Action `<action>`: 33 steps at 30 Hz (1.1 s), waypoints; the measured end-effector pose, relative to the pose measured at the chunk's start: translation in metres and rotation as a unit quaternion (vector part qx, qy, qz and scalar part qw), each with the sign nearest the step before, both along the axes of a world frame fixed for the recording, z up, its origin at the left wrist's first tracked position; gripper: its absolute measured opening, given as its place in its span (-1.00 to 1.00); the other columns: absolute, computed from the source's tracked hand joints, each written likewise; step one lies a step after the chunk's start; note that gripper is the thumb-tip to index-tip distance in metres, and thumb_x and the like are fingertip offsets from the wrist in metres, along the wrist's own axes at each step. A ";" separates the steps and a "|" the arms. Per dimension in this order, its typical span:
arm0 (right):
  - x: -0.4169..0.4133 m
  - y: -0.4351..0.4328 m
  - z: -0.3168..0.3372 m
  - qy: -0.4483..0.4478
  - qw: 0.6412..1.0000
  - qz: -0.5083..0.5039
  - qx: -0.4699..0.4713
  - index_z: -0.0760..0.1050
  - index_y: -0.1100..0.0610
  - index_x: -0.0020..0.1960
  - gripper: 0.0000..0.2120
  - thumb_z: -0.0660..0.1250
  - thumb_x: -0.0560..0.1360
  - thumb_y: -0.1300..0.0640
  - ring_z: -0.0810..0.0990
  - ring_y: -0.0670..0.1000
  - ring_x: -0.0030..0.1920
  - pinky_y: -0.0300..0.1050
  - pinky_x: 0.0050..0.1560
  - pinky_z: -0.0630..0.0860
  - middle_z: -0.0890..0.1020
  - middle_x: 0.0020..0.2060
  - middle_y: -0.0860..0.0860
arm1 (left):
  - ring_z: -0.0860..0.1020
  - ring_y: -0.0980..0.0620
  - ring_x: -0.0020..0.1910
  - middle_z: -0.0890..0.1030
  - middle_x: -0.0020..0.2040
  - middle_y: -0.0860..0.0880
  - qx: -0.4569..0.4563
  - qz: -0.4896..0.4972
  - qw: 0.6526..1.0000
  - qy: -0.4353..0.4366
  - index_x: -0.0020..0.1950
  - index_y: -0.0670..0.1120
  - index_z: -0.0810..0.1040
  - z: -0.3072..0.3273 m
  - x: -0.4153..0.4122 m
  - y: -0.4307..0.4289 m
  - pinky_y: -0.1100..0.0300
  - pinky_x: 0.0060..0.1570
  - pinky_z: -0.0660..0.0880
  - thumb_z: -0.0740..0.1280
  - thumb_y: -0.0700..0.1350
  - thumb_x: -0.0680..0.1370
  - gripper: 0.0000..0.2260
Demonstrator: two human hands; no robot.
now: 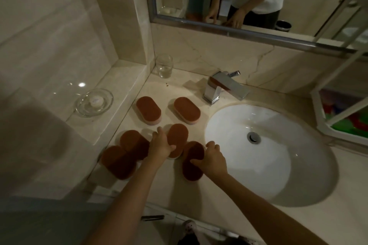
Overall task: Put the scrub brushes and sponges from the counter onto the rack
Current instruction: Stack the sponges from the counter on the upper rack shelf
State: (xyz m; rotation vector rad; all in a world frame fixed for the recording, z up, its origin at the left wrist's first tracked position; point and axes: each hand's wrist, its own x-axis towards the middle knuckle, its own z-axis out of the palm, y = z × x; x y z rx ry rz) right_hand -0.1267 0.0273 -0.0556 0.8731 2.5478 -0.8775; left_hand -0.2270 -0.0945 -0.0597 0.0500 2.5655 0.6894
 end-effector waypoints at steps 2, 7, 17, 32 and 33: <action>-0.002 0.004 -0.002 -0.037 0.999 -0.017 -0.018 0.40 0.20 0.16 -0.49 0.44 0.37 -0.07 0.56 0.06 -0.01 -0.14 -0.09 0.54 0.53 -0.02 0.07 | 0.47 -0.18 0.28 0.44 0.31 -0.22 -0.005 -0.004 1.000 -0.019 0.37 -0.24 0.33 -0.001 0.002 0.000 0.01 0.25 0.46 0.47 -0.11 0.41 -0.40; 0.000 0.005 -0.003 -0.039 0.992 -0.075 -0.094 0.28 0.20 0.24 -0.42 0.46 0.37 0.02 0.53 0.03 -0.01 -0.23 -0.21 0.46 0.53 0.10 0.10 | 0.42 -0.16 0.30 0.45 0.30 -0.20 -0.027 0.014 1.000 -0.001 0.36 -0.22 0.36 0.001 0.014 0.001 0.06 0.18 0.47 0.46 -0.04 0.39 -0.39; 0.016 0.047 0.065 0.187 0.961 -0.152 -0.132 0.24 0.20 0.23 -0.55 0.38 0.44 0.26 0.59 0.15 0.08 -0.08 0.04 0.53 0.55 0.11 0.17 | 0.44 -0.02 -0.07 0.42 0.00 -0.06 0.230 0.123 0.965 0.016 0.04 -0.10 0.26 0.063 0.042 0.045 0.16 -0.14 0.41 0.41 -0.22 0.43 -0.65; 0.098 0.256 0.263 0.519 0.826 -0.217 -0.032 0.31 0.07 0.04 -0.71 0.39 0.44 0.20 0.49 -0.15 -0.21 -0.08 -0.06 0.52 0.48 -0.19 -0.12 | 0.44 0.20 -0.27 0.41 -0.18 0.10 0.452 -0.015 0.875 0.173 0.05 -0.03 0.26 0.257 0.103 0.271 0.34 -0.36 0.44 0.38 -0.07 0.48 -0.68; 0.105 0.272 0.275 0.528 0.820 -0.220 -0.031 0.32 0.08 0.05 -0.72 0.38 0.45 0.21 0.49 -0.13 -0.19 -0.07 -0.06 0.52 0.49 -0.18 -0.09 | 0.48 0.13 -0.23 0.44 -0.13 0.06 0.459 -0.023 0.871 0.174 0.05 -0.03 0.26 0.267 0.108 0.288 0.29 -0.30 0.45 0.38 -0.05 0.48 -0.68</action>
